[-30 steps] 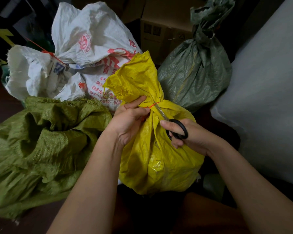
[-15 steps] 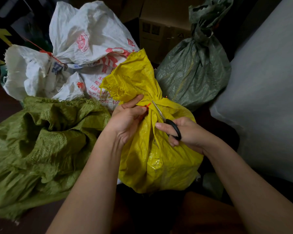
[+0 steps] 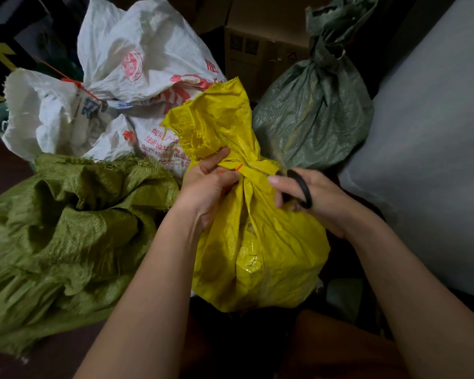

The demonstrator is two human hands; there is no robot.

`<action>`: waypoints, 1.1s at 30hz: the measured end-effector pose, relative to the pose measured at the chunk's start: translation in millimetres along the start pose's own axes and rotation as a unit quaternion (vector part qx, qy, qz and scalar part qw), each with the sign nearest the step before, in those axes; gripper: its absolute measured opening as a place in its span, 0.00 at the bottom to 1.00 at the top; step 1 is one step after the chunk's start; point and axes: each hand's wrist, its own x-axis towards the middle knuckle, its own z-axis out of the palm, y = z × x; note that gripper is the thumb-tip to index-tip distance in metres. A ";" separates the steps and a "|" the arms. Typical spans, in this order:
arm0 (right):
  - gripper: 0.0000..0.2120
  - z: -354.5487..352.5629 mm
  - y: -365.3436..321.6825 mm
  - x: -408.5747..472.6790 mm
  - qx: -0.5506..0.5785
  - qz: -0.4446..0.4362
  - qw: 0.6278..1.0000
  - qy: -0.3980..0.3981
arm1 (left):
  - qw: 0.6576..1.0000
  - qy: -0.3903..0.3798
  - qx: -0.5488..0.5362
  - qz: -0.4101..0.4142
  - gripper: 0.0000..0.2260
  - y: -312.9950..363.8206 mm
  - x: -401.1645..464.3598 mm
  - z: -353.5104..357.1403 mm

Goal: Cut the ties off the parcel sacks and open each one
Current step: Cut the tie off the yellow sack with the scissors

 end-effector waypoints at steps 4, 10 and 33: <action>0.22 14.0 5.2 9.7 0.113 -0.012 0.992 0.062 | 1.000 -0.005 0.008 0.003 0.25 -1.2 5.2 -0.2; 0.08 23.6 29.0 34.5 0.158 0.002 0.981 0.109 | 0.998 0.026 0.034 0.052 0.20 -24.6 18.7 -4.5; 0.09 45.4 -67.4 -53.9 0.010 0.145 0.960 0.238 | 0.945 0.298 0.113 0.076 0.05 61.3 -78.9 -12.5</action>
